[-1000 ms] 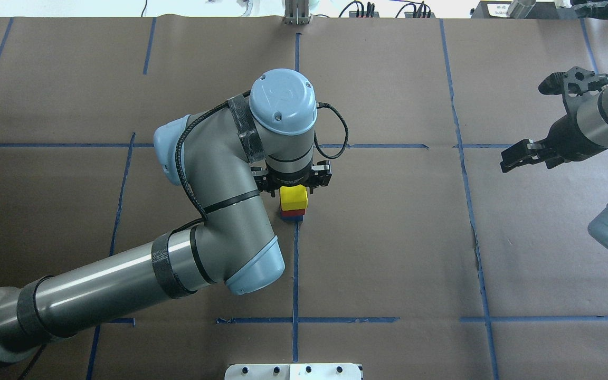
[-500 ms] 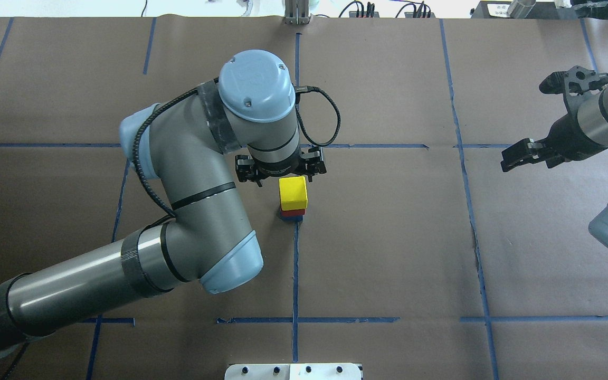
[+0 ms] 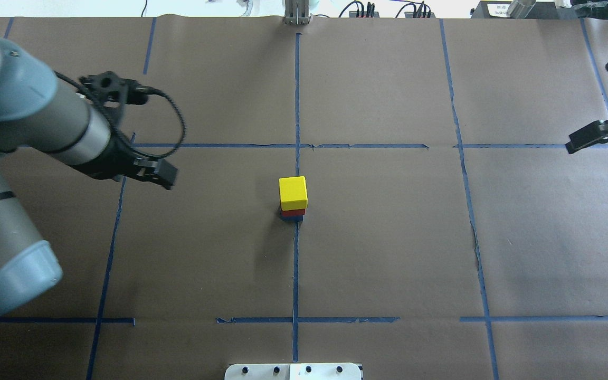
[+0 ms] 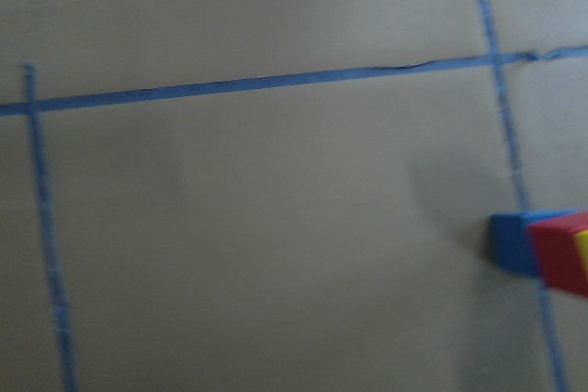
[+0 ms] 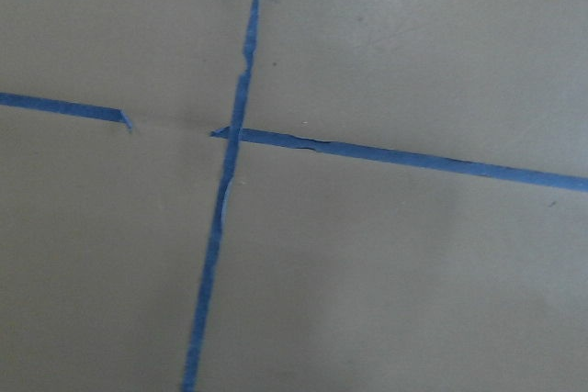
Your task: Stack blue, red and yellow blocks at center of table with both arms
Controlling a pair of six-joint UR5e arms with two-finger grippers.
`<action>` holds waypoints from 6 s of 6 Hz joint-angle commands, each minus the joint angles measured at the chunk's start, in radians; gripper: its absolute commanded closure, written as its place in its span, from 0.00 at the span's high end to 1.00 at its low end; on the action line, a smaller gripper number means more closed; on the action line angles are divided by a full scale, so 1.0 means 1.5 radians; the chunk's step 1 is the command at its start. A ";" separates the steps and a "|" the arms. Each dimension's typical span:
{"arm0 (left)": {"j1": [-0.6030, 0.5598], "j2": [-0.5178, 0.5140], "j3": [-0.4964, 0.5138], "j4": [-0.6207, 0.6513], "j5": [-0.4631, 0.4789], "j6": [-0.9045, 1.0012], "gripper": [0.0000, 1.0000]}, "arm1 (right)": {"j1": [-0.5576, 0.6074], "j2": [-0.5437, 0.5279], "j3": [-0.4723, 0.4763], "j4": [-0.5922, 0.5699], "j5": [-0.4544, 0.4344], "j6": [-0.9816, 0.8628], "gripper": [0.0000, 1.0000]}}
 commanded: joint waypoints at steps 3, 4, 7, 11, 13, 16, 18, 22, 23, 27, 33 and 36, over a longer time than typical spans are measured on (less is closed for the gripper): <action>-0.297 0.253 0.038 -0.001 -0.161 0.484 1.00 | 0.216 -0.020 -0.011 -0.225 0.063 -0.374 1.00; -0.416 0.257 0.124 -0.001 -0.252 0.641 1.00 | 0.225 -0.038 -0.012 -0.234 0.064 -0.403 1.00; -0.521 0.305 0.172 0.014 -0.252 0.702 1.00 | 0.263 -0.095 -0.008 -0.230 0.063 -0.449 1.00; -0.516 0.285 0.207 0.006 -0.159 0.586 1.00 | 0.266 -0.137 -0.015 -0.220 0.056 -0.484 1.00; -0.516 0.300 0.205 0.006 -0.179 0.588 1.00 | 0.266 -0.138 -0.015 -0.219 0.056 -0.483 1.00; -0.516 0.304 0.194 -0.005 -0.180 0.590 1.00 | 0.266 -0.134 -0.014 -0.218 0.057 -0.478 1.00; -0.516 0.301 0.205 -0.005 -0.179 0.594 1.00 | 0.266 -0.131 -0.016 -0.216 0.057 -0.479 1.00; -0.515 0.306 0.206 -0.014 -0.178 0.595 1.00 | 0.267 -0.140 -0.008 -0.216 0.058 -0.479 1.00; -0.514 0.308 0.206 -0.014 -0.178 0.593 1.00 | 0.267 -0.140 -0.008 -0.215 0.055 -0.480 1.00; -0.513 0.310 0.208 -0.014 -0.176 0.594 1.00 | 0.266 -0.149 -0.003 -0.216 0.058 -0.478 1.00; -0.513 0.301 0.209 -0.012 -0.181 0.588 1.00 | 0.266 -0.148 -0.028 -0.215 0.059 -0.480 1.00; -0.513 0.301 0.206 -0.014 -0.181 0.593 1.00 | 0.266 -0.145 -0.047 -0.215 0.073 -0.479 1.00</action>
